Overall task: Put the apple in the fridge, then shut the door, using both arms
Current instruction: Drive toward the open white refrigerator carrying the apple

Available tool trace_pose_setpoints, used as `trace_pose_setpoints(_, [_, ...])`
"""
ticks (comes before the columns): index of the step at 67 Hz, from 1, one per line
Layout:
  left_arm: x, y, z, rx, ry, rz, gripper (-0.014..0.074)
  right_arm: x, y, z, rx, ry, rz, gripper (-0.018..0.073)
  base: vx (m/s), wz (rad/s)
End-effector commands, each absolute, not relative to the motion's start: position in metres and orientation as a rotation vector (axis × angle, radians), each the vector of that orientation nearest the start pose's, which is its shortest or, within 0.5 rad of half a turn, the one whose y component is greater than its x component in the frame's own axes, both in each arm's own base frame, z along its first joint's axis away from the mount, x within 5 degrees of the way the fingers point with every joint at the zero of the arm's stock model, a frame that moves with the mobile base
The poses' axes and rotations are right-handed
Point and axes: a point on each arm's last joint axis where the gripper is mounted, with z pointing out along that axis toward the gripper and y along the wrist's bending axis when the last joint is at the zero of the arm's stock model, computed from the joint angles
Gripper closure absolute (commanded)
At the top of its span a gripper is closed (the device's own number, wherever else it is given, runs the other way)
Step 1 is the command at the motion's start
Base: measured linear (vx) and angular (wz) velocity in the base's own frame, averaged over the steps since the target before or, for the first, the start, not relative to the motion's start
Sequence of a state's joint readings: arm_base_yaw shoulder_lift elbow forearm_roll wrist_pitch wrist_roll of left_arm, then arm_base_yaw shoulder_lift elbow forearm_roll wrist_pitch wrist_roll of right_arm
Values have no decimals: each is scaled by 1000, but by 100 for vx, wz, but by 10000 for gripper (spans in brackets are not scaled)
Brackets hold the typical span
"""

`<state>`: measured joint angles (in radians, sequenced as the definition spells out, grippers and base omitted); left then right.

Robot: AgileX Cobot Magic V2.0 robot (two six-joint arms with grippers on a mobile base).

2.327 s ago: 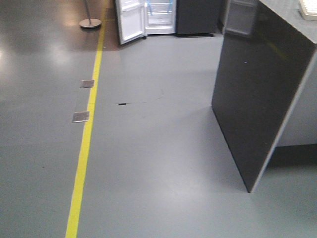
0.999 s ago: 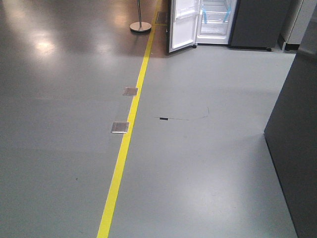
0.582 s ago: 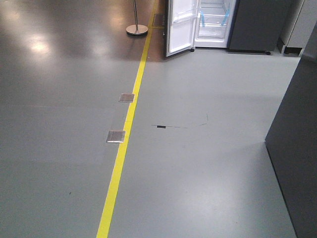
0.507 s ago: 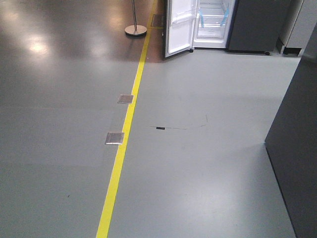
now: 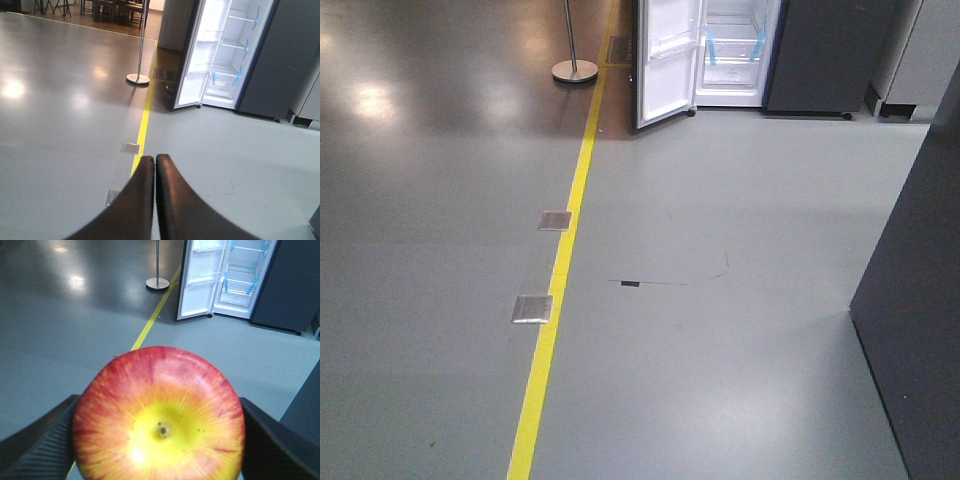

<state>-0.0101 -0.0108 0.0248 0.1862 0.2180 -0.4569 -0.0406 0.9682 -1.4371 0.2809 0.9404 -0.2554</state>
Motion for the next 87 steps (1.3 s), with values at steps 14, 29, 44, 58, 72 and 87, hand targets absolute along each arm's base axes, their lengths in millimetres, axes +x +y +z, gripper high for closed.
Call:
trace_pose_setpoints(14, [55, 2, 200, -237, 1592, -202, 603, 152, 14, 514, -178, 1799, 124, 356, 28, -8])
trace_pose_setpoints(29, [55, 2, 200, -237, 1592, -202, 603, 152, 14, 514, -178, 1799, 124, 356, 29, -8])
trace_pose_setpoints(44, [55, 2, 200, -237, 1592, -202, 603, 152, 14, 514, -178, 1800, 125, 356, 29, -7])
trace_pose_setpoints(58, [55, 2, 200, -237, 1592, -202, 603, 152, 14, 514, -178, 1800, 125, 356, 28, -7])
trace_pose_setpoints(72, [55, 2, 200, -237, 1592, -202, 603, 152, 14, 514, -178, 1800, 125, 356, 28, -3])
trace_pose_setpoints(87, [55, 2, 200, -237, 1592, -202, 603, 152, 14, 514, -178, 1800, 125, 356, 27, 0])
